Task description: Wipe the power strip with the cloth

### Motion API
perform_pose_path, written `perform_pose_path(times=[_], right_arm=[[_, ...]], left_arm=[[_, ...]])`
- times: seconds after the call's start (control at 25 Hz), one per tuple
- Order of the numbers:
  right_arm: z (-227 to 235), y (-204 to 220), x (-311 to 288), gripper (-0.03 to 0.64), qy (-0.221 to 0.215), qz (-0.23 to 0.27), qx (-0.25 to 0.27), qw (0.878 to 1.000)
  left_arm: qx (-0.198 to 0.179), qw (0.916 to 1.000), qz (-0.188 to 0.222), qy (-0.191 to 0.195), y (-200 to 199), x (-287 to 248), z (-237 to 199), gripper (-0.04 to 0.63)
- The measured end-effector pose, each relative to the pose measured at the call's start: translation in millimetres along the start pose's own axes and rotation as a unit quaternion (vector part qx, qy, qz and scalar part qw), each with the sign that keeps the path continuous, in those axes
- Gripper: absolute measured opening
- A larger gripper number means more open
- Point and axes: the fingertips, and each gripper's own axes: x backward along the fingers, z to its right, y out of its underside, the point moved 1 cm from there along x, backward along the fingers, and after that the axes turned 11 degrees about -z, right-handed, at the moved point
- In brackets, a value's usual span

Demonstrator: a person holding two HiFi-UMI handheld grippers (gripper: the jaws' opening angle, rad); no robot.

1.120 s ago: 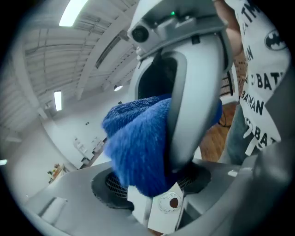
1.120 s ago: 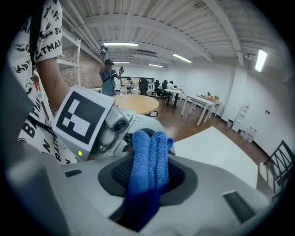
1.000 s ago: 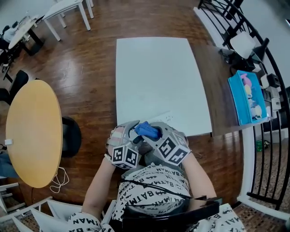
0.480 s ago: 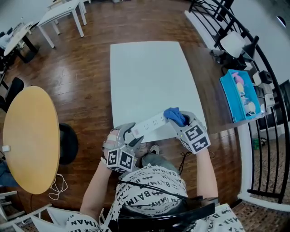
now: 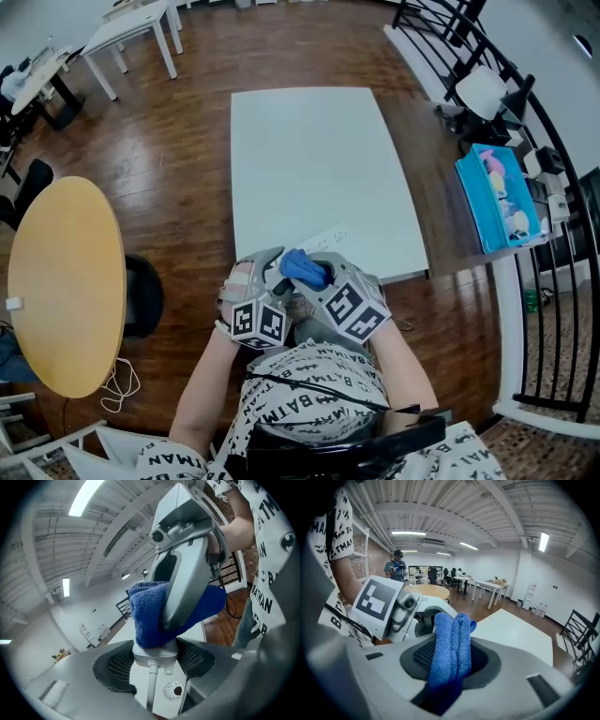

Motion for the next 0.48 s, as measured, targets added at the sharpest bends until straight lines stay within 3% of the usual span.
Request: perform_pose_path(times=[0.12,0.2,0.36,0.48], right_arm=[[-14,-8,0,0.135,-0.018,0.006,0.020,1.000],[-8,-5,3,0.135,-0.010,0.013,0.012,1.000],[26,29,15,0.135,0.032,0.021,-0.085,0.996],[31,50,6,0.135,0.038,0.004,-0.122,0.992]], left_arm=[[-0.004,1.0000,0.000,-0.003,-3,0,0,0.284],[0.015,0.9999,0.003,0.000,-1,-3,-3,0.284],[0.114,0.9934,0.010,-0.013,10,-3,-27,0.284],[0.159,0.9867,0.018,-0.026,13,3,-43,0.284]])
